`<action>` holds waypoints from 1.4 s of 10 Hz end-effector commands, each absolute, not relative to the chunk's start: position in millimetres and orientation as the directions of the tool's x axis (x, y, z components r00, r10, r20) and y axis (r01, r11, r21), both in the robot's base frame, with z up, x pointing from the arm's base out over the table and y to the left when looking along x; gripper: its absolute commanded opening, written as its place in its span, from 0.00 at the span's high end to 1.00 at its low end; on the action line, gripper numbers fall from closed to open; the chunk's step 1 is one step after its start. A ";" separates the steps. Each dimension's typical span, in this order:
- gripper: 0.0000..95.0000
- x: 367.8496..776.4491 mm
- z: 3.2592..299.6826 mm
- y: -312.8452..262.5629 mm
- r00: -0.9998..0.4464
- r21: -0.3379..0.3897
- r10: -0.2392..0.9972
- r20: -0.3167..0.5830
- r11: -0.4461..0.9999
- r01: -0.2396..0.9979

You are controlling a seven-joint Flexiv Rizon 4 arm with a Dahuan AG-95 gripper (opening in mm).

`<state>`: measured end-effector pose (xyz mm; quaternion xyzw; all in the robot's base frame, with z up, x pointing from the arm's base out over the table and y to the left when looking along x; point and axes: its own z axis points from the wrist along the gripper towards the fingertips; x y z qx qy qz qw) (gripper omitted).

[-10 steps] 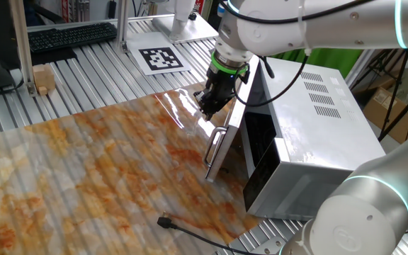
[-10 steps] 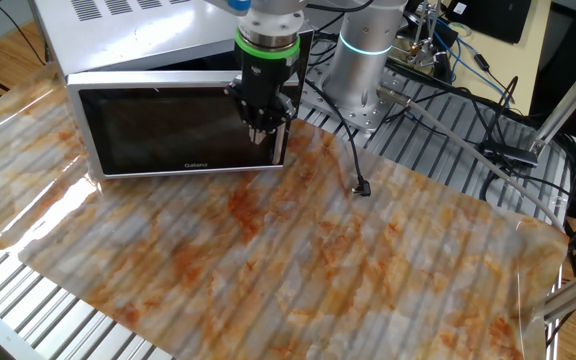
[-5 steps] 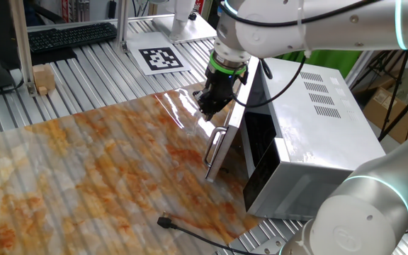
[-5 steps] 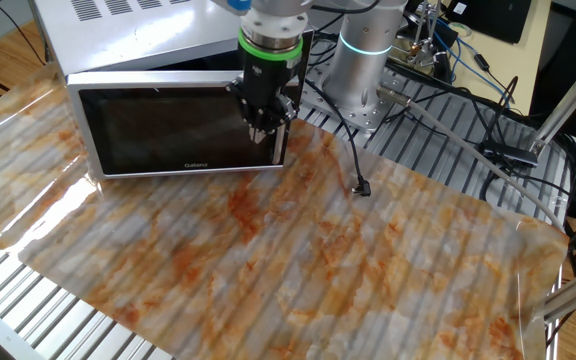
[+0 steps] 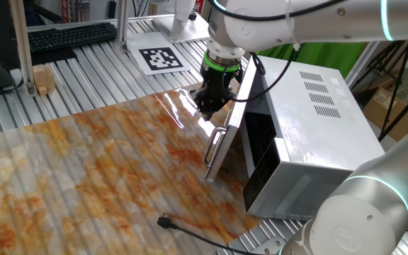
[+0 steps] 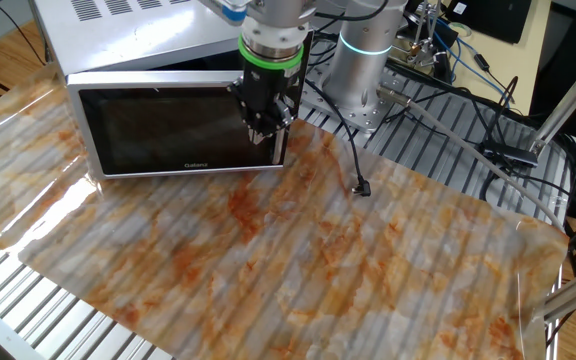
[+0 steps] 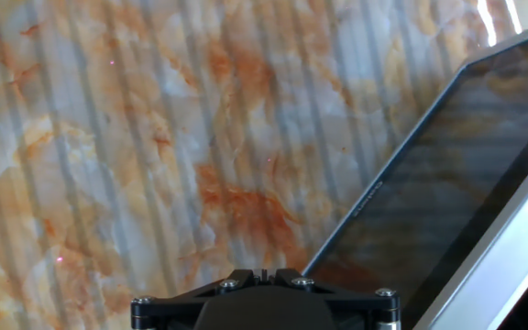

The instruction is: Close the microwave door

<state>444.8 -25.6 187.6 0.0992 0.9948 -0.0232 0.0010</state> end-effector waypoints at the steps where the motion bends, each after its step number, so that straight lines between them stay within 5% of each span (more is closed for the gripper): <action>1: 1.00 443.3 188.3 -25.8 -0.981 -0.046 0.195 -0.004 0.980 0.195; 14: 1.00 392.3 198.2 -61.8 -0.993 -0.054 0.116 -0.008 0.992 0.116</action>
